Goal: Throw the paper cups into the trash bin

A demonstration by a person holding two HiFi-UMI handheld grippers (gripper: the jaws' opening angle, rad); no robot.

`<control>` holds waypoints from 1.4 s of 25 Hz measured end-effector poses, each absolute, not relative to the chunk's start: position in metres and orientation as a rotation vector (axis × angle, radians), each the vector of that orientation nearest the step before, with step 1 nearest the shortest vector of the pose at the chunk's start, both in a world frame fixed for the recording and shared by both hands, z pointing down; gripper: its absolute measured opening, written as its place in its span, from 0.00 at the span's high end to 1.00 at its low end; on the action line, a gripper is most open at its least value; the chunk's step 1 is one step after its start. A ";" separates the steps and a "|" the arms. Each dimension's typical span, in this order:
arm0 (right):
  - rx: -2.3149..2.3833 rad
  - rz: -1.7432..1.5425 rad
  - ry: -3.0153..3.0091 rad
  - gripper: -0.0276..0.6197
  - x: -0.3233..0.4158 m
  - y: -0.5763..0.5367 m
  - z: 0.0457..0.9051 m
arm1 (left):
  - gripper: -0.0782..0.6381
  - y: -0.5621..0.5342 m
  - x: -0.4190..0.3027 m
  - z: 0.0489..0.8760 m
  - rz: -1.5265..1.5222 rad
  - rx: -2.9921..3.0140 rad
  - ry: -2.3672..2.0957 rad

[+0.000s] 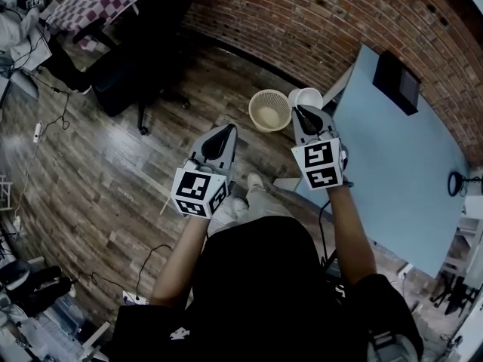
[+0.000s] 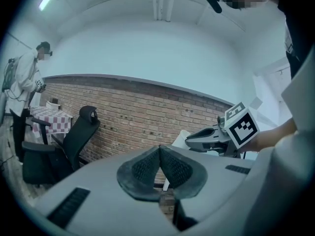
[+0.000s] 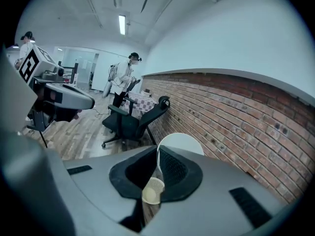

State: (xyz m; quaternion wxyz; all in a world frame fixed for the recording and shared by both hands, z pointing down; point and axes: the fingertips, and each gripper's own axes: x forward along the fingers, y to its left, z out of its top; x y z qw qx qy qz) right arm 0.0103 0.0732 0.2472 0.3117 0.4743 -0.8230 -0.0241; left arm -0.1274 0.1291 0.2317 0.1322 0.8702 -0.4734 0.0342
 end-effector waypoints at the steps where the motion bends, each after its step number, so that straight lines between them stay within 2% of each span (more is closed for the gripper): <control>1: 1.247 -0.068 -2.174 0.93 0.005 0.071 0.248 | 0.88 0.128 -0.132 0.232 0.096 2.520 -1.379; 24: 1.153 -0.095 -2.196 0.93 -0.059 0.010 0.253 | 0.88 0.077 -0.187 0.237 0.076 2.484 -1.425; 35: 1.152 -0.042 -2.208 0.93 -0.061 -0.033 0.267 | 0.88 0.034 -0.192 0.250 0.115 2.461 -1.421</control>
